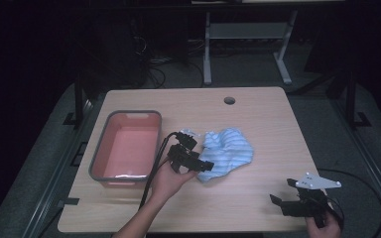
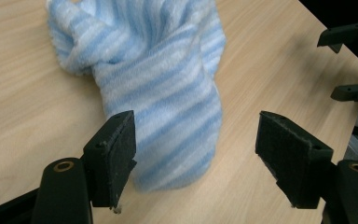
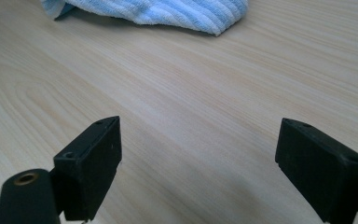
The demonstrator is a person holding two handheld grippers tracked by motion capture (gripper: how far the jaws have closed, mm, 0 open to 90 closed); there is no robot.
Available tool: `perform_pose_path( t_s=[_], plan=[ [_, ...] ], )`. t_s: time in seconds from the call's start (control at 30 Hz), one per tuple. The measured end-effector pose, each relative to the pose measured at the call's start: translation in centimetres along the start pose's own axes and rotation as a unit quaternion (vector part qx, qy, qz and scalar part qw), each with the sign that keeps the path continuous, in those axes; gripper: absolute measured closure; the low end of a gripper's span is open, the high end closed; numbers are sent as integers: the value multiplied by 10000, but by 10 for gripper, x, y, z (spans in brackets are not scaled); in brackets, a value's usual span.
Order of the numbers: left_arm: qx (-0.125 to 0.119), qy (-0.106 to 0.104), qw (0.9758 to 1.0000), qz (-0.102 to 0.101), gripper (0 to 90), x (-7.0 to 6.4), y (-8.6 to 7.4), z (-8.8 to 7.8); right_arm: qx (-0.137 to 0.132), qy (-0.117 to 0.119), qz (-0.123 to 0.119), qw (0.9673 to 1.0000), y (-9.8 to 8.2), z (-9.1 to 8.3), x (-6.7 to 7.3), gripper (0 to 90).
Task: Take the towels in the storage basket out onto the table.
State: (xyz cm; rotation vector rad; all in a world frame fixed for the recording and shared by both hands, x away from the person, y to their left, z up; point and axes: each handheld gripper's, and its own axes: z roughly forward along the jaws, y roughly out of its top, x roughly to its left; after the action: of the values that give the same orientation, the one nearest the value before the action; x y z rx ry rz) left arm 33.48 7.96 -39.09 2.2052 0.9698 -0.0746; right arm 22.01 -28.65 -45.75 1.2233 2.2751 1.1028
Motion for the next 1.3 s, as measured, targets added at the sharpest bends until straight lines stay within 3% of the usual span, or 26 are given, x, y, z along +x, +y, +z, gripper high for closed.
perform_pose_path(
  t_s=[0.47,0.93,1.13,1.23,1.3],
  plan=[
    [-85,-76,9999,12,287,-2,-27,-8,46,-90,58,9999,-3,1,-1,140],
    [-124,-211,9997,57,286,-12,-54,-11,51,-130,71,9999,-4,0,-1,140],
    [-177,-132,9997,42,282,-11,-68,-15,56,-138,23,9999,-4,-1,3,140],
    [-182,89,9996,182,282,-13,-78,-16,45,-134,-10,9999,-3,-2,4,140],
    [-278,80,9995,146,281,-13,-83,-15,24,-135,-28,9999,-3,-3,6,140]
  ],
)
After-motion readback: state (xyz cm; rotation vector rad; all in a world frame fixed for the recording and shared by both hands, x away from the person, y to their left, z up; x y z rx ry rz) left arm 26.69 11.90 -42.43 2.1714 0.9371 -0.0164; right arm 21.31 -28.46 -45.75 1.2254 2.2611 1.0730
